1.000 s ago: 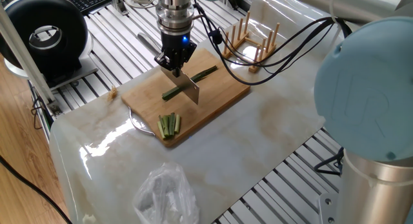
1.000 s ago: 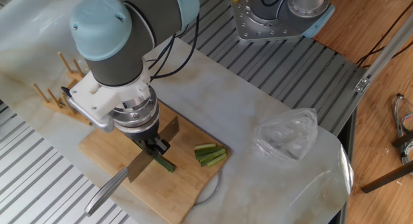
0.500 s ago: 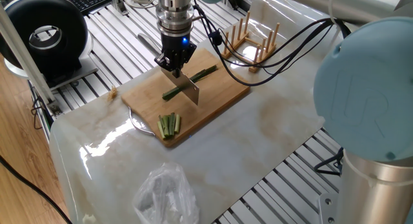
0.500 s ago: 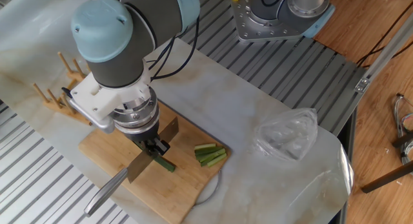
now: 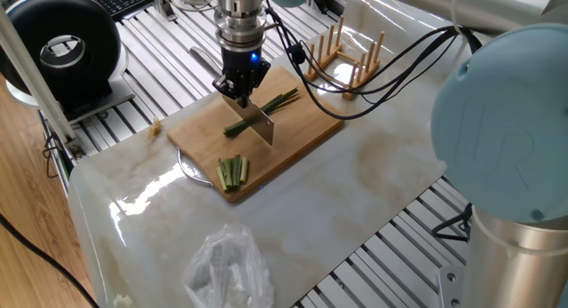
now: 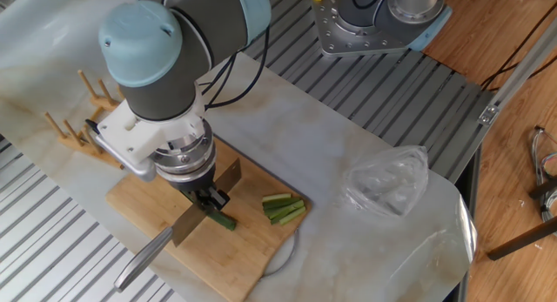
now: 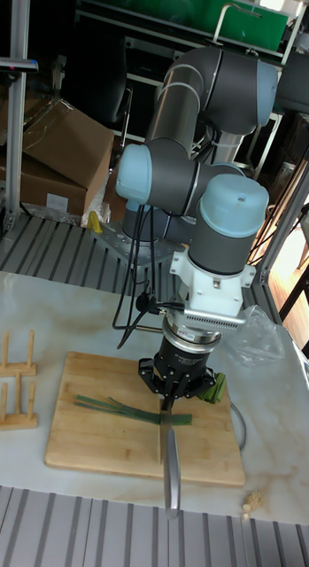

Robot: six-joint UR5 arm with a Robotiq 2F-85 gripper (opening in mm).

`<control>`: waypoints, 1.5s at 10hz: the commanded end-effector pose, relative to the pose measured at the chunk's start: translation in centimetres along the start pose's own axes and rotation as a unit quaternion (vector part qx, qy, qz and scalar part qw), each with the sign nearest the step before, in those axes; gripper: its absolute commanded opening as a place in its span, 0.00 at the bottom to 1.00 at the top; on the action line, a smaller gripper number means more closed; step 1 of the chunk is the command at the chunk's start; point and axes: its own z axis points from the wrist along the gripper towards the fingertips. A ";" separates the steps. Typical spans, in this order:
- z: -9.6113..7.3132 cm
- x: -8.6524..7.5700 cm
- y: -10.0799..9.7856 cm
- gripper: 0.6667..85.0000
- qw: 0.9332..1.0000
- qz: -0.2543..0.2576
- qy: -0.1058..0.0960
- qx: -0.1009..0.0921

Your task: Chop the green garlic

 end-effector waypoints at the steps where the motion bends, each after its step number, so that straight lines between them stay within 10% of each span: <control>1: 0.0 -0.1 0.3 0.01 1.000 0.004 -0.001 -0.006; 15: 0.3 -0.1 0.4 0.01 1.000 0.016 0.009 0.010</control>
